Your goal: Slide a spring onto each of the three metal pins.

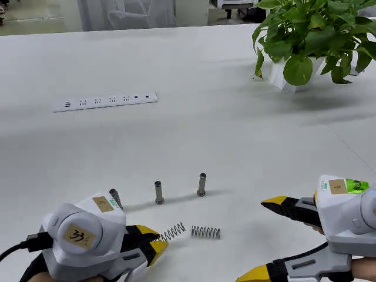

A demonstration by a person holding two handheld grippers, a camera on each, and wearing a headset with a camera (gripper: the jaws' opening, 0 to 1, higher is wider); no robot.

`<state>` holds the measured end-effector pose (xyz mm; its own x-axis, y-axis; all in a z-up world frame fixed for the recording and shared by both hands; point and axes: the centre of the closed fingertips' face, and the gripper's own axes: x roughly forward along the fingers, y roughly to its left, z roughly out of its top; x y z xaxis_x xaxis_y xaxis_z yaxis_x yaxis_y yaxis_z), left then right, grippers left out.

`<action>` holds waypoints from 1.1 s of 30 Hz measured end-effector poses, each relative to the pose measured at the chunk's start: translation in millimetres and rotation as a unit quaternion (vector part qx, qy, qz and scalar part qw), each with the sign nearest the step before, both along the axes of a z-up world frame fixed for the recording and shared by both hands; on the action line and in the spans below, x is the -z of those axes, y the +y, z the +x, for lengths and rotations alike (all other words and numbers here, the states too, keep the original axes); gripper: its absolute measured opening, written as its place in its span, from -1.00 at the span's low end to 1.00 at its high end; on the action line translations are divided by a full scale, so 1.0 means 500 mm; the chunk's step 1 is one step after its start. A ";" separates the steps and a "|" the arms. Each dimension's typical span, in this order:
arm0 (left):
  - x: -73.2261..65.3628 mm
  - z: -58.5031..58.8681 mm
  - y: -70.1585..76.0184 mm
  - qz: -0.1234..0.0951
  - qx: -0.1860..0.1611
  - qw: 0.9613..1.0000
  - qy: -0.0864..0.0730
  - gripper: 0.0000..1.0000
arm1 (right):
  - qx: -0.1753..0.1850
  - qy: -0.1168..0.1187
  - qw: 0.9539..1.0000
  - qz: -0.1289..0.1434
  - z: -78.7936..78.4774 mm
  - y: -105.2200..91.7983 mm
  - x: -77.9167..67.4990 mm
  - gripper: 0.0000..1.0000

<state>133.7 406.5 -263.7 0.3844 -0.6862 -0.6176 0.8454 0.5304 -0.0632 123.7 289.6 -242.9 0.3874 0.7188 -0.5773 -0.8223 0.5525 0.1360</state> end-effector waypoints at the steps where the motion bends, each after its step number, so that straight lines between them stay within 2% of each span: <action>1: -0.003 -0.002 -0.002 -0.002 0.000 1.000 0.000 -0.78 | -0.002 0.000 1.000 0.003 0.001 0.003 -0.004 0.82; 8: -0.020 -0.017 -0.023 -0.031 -0.008 0.999 -0.001 -0.78 | -0.030 -0.005 0.999 0.013 0.009 0.031 -0.033 0.71; 11: -0.025 -0.025 -0.038 -0.045 -0.009 0.999 0.000 -0.78 | -0.042 0.005 0.999 0.021 0.009 0.041 -0.041 0.56; 17: -0.032 -0.034 -0.059 -0.060 0.001 0.998 -0.002 -0.78 | -0.066 0.019 0.998 0.014 0.005 0.056 -0.043 0.37; 26: -0.035 -0.051 -0.063 -0.067 0.028 0.997 -0.008 -0.78 | -0.110 0.039 0.993 0.015 -0.016 0.084 -0.044 -0.01; 31: -0.043 -0.054 -0.063 -0.073 0.039 0.997 -0.010 -0.78 | -0.139 0.027 0.990 0.018 -0.021 0.099 -0.050 -0.34; 33: -0.047 -0.057 -0.064 -0.075 0.044 0.996 -0.010 -0.78 | -0.146 0.028 0.989 0.023 -0.022 0.103 -0.052 -0.39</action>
